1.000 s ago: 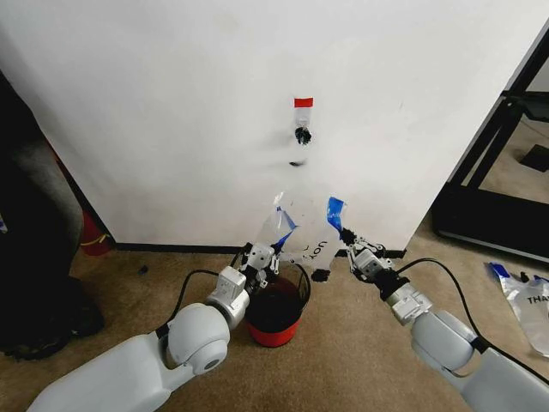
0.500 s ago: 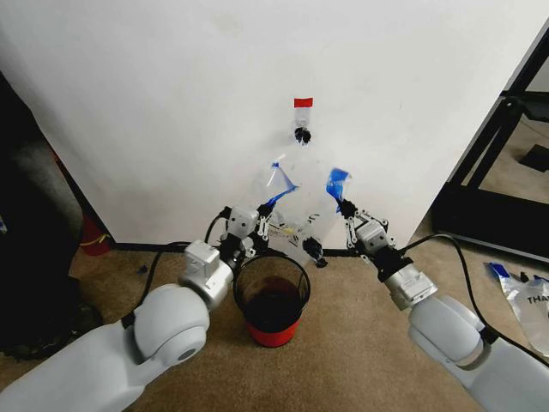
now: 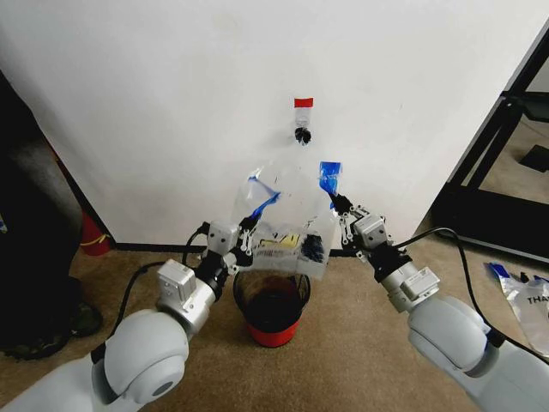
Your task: Pick up the garbage bag from the wall and place it over the trash bin.
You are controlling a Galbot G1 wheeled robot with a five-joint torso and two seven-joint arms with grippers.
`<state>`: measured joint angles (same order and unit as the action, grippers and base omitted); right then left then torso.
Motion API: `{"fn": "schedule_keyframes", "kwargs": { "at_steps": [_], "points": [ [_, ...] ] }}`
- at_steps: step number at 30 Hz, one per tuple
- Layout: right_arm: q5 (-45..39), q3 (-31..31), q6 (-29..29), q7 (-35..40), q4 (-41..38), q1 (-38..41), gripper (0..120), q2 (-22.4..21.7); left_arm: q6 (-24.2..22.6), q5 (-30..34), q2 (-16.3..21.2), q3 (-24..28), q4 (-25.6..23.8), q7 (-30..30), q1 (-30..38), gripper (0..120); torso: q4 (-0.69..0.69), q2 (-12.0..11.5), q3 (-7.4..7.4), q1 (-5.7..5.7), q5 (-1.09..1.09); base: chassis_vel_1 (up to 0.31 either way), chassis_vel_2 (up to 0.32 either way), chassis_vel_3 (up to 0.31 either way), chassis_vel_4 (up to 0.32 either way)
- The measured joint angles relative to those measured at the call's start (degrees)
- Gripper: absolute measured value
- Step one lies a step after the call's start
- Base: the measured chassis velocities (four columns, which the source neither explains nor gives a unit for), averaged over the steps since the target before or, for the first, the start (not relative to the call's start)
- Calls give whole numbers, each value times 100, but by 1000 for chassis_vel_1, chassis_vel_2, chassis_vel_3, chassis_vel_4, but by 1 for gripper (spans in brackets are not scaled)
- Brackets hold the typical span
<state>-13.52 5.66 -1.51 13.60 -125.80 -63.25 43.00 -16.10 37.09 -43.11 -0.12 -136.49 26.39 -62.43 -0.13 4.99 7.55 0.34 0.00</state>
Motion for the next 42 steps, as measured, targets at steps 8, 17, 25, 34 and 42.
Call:
{"fn": "schedule_keyframes", "kwargs": {
  "at_steps": [8,17,25,34,42],
  "points": [
    [212,-395,203,43,495,106,0,543,237,-210,-366,65,589,-57,-13,0,0,0,0,0,0,0,0,0,0],
    [442,-620,365,142,830,-202,0,779,420,-377,-821,62,1007,33,-587,0,-1,0,0,0,0,0,0,0,0],
    [456,-737,403,273,1040,-534,0,1020,663,-714,-987,69,1285,37,-1080,0,0,0,0,0,1,0,0,0,0],
    [404,-839,150,641,1034,-1061,0,1114,800,-1025,-931,124,1400,133,-1581,0,-1,0,0,0,-1,0,0,0,0],
    [4,-741,-278,820,596,-1453,0,733,715,-1064,-643,84,1100,207,-1800,0,-1,0,0,0,1,0,0,0,0]
  ]
}}
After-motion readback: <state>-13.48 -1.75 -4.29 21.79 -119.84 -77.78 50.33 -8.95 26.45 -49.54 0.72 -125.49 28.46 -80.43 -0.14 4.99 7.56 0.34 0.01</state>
